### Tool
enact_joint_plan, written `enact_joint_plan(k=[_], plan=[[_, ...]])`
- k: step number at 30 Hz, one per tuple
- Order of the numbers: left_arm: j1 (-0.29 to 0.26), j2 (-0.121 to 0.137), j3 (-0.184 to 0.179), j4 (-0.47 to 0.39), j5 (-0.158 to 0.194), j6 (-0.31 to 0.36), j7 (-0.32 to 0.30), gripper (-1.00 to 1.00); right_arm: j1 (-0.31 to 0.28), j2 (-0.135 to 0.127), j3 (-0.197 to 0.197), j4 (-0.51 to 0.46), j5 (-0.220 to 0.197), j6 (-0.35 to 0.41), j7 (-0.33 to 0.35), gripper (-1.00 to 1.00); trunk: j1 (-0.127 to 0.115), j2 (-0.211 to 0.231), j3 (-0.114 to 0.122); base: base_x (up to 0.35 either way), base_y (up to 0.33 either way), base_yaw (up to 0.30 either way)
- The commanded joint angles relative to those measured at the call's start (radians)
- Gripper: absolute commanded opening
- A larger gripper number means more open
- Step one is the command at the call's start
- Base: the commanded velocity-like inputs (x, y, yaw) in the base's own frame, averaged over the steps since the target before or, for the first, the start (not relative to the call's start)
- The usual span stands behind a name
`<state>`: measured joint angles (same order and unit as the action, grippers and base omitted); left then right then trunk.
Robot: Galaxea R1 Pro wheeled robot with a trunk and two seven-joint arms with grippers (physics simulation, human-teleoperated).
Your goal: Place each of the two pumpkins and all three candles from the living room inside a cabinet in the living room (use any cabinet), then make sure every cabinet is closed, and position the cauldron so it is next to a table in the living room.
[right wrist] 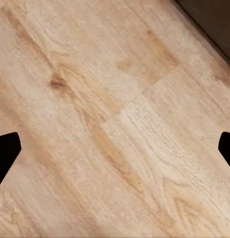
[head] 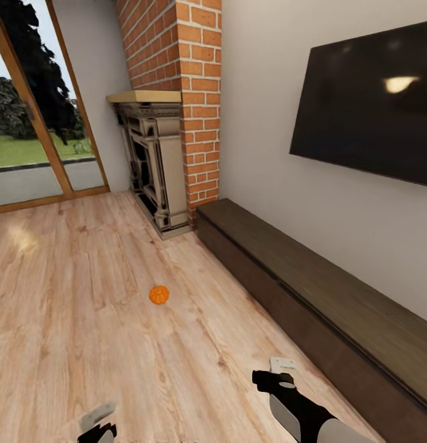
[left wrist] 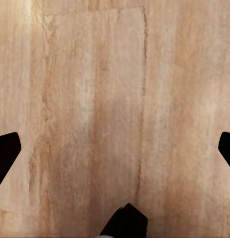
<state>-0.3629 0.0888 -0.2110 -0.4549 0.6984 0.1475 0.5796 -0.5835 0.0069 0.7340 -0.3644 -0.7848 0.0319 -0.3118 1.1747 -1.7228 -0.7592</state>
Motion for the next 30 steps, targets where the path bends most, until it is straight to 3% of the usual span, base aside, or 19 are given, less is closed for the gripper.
enact_joint_plan(k=[1,30], plan=[[0.0,0.001,-0.008,-0.002,0.004,0.006,0.008,1.0,-0.001,-0.001,0.008,-0.002,-0.005,0.003,-0.008,1.0,0.0,0.0,-0.001,0.0,0.0,0.275],[0.001,0.0,-0.01,-0.002,0.003,0.006,0.008,1.0,-0.001,-0.002,0.009,-0.002,-0.005,0.003,-0.007,1.0,0.0,0.0,-0.009,0.0,0.0,0.278]])
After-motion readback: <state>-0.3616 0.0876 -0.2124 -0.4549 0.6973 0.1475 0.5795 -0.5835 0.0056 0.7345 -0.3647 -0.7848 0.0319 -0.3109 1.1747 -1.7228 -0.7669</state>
